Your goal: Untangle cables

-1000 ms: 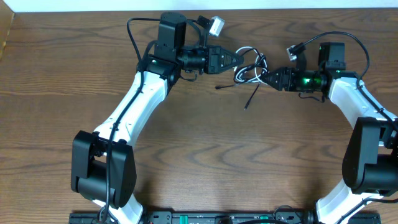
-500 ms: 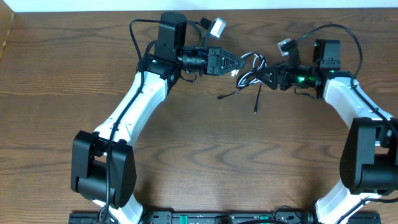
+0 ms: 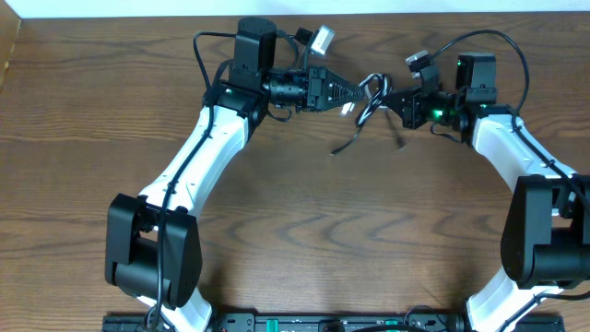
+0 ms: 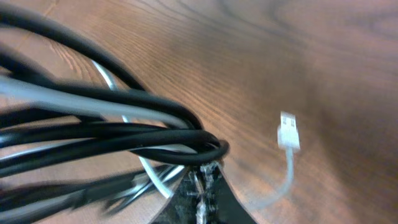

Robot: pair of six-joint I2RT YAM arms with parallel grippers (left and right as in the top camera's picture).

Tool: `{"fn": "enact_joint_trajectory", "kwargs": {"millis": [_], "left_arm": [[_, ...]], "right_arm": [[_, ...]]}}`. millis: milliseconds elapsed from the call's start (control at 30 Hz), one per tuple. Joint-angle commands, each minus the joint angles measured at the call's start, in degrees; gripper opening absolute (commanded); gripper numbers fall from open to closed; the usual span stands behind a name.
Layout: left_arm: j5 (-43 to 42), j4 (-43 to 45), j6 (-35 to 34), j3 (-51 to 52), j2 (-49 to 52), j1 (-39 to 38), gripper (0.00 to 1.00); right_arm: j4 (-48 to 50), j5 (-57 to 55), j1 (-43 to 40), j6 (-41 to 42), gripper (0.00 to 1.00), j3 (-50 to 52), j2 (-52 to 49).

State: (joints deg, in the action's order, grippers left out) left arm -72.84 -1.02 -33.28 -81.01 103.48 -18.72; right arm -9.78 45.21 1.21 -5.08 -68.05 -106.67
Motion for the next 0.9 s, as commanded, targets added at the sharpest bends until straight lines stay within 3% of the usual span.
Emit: {"fn": "enact_joint_trajectory", "kwargs": {"millis": [0, 200, 267, 367, 467, 567, 600, 867], "left_arm": [[3.87, 0.42, -0.42, -0.48, -0.63, 1.7, 0.08], [16.85, -2.14, -0.04, -0.48, -0.63, 4.35, 0.08], [16.76, -2.34, -0.07, -0.48, -0.61, 4.55, 0.07], [13.11, -1.07, -1.6, -0.48, -0.61, 4.44, 0.07], [8.68, 1.18, -4.59, -0.48, -0.63, 4.33, 0.07], [3.21, 6.05, -9.49, -0.48, -0.63, 4.33, 0.07], [1.4, 8.28, -11.5, -0.48, -0.63, 4.33, 0.08], [-6.36, 23.65, -24.74, -0.48, -0.63, 4.28, 0.08]], "right_arm": [[-2.95, 1.57, -0.79, 6.08, 0.01, 0.17, 2.84], [-12.74, 1.9, -0.72, -0.52, 0.01, 0.17, 7.56], [-14.47, 1.9, -0.74, -1.88, 0.01, 0.17, 9.25], [-14.78, 1.9, -0.59, -2.36, 0.02, 0.17, 10.43], [-14.12, 1.92, -0.26, -3.45, 0.18, 0.17, 10.29], [-13.57, 2.03, 0.04, -6.38, 0.42, 0.17, 9.99], [-13.31, 2.6, 0.02, -7.91, 0.45, 0.17, 9.97], [-10.64, 6.21, -1.66, -18.14, 0.48, 0.17, 9.94]]}}
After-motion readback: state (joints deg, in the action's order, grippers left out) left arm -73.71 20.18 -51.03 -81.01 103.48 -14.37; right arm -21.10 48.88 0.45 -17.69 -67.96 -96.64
